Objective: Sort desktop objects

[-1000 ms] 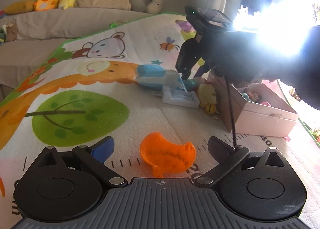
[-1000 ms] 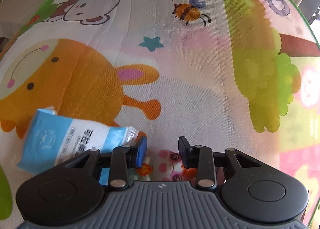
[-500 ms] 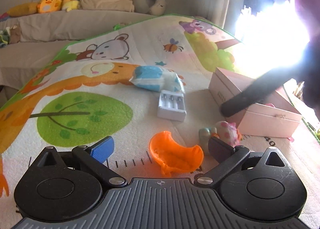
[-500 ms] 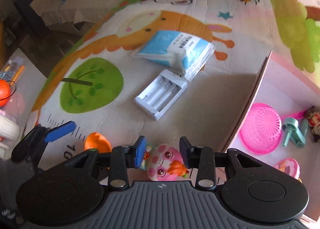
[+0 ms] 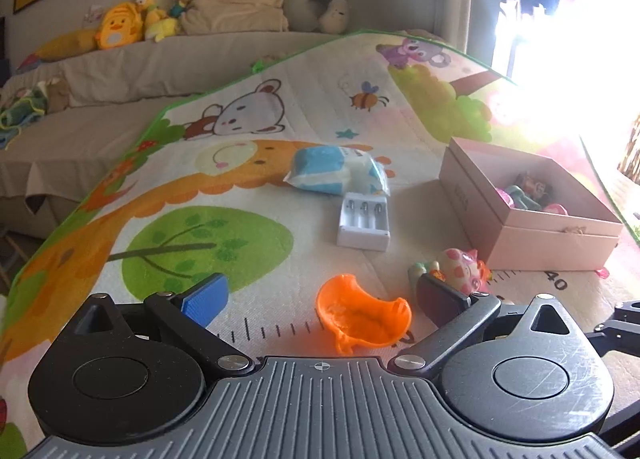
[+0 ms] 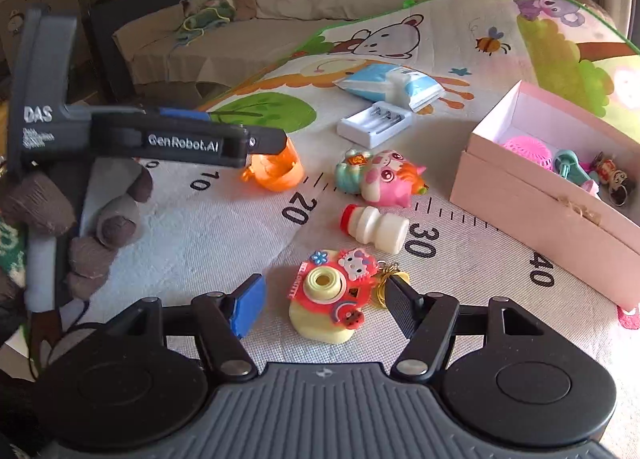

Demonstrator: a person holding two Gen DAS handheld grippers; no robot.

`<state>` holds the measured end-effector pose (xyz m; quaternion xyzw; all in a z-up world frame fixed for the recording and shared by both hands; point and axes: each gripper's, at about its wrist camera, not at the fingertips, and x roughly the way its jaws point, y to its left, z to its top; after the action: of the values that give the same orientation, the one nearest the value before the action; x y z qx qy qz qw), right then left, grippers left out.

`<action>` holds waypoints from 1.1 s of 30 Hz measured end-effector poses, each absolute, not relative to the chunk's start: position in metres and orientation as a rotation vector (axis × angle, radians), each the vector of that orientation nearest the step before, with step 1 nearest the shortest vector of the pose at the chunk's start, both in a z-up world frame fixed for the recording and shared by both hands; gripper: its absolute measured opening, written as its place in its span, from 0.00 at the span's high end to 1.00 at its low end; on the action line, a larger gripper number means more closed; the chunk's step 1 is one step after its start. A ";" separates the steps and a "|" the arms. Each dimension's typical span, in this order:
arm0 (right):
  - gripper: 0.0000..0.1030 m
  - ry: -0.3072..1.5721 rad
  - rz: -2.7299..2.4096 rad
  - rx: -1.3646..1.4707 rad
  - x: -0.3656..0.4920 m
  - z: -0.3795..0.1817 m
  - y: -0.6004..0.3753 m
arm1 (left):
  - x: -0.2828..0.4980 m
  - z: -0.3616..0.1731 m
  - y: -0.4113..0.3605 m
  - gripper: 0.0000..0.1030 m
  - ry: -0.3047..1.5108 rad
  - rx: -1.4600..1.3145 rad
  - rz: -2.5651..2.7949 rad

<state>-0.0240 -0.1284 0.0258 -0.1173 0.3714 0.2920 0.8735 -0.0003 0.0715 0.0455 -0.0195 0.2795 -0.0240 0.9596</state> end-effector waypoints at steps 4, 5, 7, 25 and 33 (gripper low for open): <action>0.35 0.729 0.547 -0.307 -0.029 0.019 -0.144 | -0.011 0.054 0.060 0.00 0.552 0.007 -0.058; 0.35 0.725 0.524 -0.307 -0.028 0.020 -0.152 | -0.013 0.054 0.056 0.00 0.552 0.018 -0.068; 0.35 0.704 0.424 -0.318 -0.026 0.018 -0.174 | -0.014 0.053 0.048 0.00 0.558 0.038 -0.097; 0.00 0.752 0.219 -0.088 -0.018 -0.003 -0.266 | 0.017 0.022 -0.023 0.26 0.651 0.129 -0.303; 0.00 0.760 0.231 -0.084 -0.016 -0.002 -0.266 | 0.018 0.019 -0.022 0.43 0.665 0.069 -0.440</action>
<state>-0.0158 -0.2656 -0.0022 -0.0411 0.3701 0.1124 0.9212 0.0177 -0.0221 0.0188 0.0335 0.3235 -0.2143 0.9210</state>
